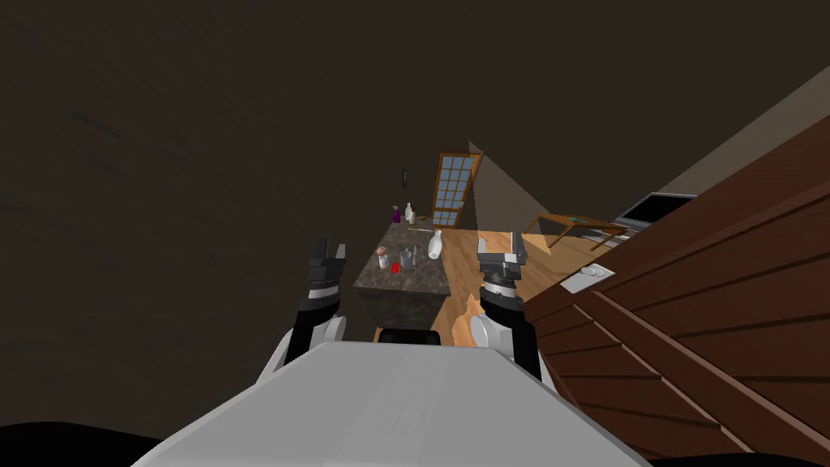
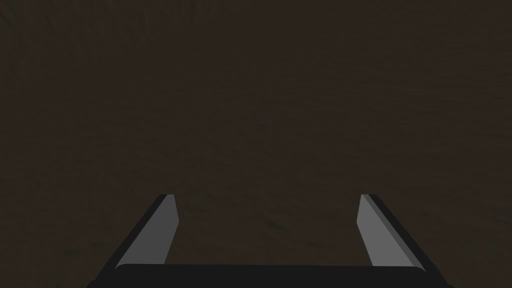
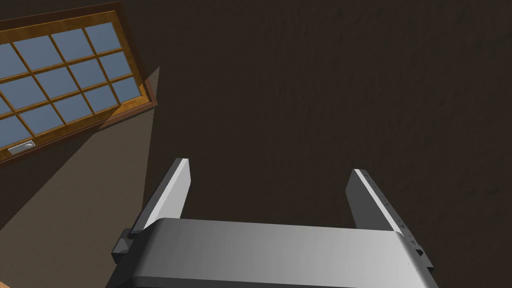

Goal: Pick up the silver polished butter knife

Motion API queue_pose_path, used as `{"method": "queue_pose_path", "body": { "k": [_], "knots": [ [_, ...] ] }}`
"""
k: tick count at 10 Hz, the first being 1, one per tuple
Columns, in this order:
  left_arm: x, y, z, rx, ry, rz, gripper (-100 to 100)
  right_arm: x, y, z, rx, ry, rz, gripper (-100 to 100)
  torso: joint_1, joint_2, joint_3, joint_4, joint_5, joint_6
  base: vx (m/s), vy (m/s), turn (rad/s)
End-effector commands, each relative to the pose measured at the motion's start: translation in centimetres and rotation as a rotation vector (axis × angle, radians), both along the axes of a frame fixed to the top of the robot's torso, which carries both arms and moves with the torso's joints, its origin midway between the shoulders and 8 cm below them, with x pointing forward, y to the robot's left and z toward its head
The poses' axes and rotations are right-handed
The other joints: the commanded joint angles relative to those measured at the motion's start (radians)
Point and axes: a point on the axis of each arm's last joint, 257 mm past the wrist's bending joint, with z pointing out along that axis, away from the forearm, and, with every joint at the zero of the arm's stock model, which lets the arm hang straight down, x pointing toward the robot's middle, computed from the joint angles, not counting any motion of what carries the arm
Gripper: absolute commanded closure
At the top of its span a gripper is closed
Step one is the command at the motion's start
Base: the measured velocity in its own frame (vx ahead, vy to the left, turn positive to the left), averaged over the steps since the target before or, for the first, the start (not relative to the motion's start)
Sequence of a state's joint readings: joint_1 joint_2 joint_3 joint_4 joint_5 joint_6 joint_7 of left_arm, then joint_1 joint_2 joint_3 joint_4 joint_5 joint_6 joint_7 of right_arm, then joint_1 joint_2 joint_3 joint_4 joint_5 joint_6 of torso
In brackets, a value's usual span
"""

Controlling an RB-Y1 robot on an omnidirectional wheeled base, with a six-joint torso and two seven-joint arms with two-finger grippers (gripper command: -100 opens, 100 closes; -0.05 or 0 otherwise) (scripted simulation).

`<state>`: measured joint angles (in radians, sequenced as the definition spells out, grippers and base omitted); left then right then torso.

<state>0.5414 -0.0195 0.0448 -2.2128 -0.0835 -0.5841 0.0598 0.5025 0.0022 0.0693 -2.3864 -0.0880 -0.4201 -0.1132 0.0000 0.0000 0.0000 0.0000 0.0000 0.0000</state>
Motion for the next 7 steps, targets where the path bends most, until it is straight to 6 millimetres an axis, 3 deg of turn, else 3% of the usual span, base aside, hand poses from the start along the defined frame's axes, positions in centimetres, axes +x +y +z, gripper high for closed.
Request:
{"method": "queue_pose_path", "body": {
  "k": [1,7],
  "knots": [
    [1.2,-0.3,-0.5,0.043,0.031,-0.013,-100,0.0,0.0,0.0,0.000,0.000,0.000,0,0.000,0.000,0.000,0.000,0.000,0.000,-0.033,-0.044,-0.031],
    [6.4,0.3,-3.4,0.171,0.166,0.003,-100,0.0,0.0,0.0,0.000,0.000,0.000,0,-0.006,0.004,0.003,0.001,-0.002,0.000,-0.055,-0.094,-0.031]
  ]
}}
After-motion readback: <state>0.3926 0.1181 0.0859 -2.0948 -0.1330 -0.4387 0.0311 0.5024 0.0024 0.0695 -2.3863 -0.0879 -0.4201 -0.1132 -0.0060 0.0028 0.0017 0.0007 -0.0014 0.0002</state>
